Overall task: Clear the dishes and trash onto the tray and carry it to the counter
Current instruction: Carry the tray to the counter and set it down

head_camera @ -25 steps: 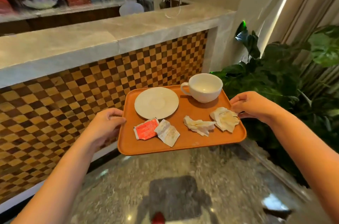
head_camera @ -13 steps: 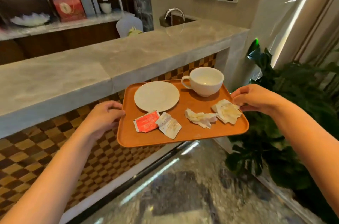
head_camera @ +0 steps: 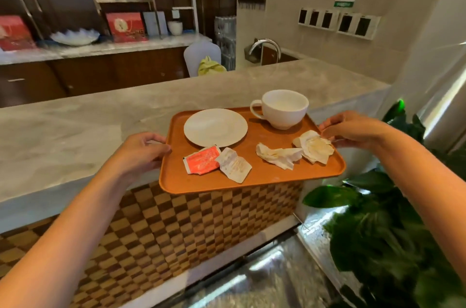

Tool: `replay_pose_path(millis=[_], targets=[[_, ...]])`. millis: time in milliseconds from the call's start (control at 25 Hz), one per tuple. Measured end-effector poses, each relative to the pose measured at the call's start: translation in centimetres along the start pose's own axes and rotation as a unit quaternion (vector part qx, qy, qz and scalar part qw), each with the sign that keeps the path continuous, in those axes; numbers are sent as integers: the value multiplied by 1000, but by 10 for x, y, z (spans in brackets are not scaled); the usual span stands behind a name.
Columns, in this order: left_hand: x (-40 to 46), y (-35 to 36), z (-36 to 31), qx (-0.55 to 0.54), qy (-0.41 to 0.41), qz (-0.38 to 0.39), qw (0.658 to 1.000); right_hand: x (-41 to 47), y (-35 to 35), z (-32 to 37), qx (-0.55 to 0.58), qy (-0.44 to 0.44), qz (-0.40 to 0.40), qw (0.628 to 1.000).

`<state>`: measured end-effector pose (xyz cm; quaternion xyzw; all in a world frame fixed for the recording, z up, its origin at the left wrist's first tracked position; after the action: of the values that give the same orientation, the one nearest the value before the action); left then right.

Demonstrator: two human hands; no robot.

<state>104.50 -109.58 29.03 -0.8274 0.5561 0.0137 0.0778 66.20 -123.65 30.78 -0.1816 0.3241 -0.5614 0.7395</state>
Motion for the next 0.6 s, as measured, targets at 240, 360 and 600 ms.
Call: replay_pose_path(millis=[240, 360, 600], targets=[[104, 22, -21, -1, 6, -24, 1000, 111, -24, 29, -2, 3, -12, 1000], [153, 29, -27, 1, 1, -35, 999, 162, -32, 45, 3, 6, 0, 1000], [231, 44, -31, 7, -26, -72, 997, 255, -34, 71, -11, 35, 6, 999]])
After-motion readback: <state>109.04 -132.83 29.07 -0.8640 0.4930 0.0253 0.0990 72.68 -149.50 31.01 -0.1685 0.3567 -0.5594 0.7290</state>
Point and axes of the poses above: each hand's wrist, its own x-axis towards the middle knuckle, its own y-axis out of the palm, z = x × y, the point moved 6 cm from there along x, towards the middle knuckle, and after that the axes turned 9 degrees about -x, right-handed, at the moved point
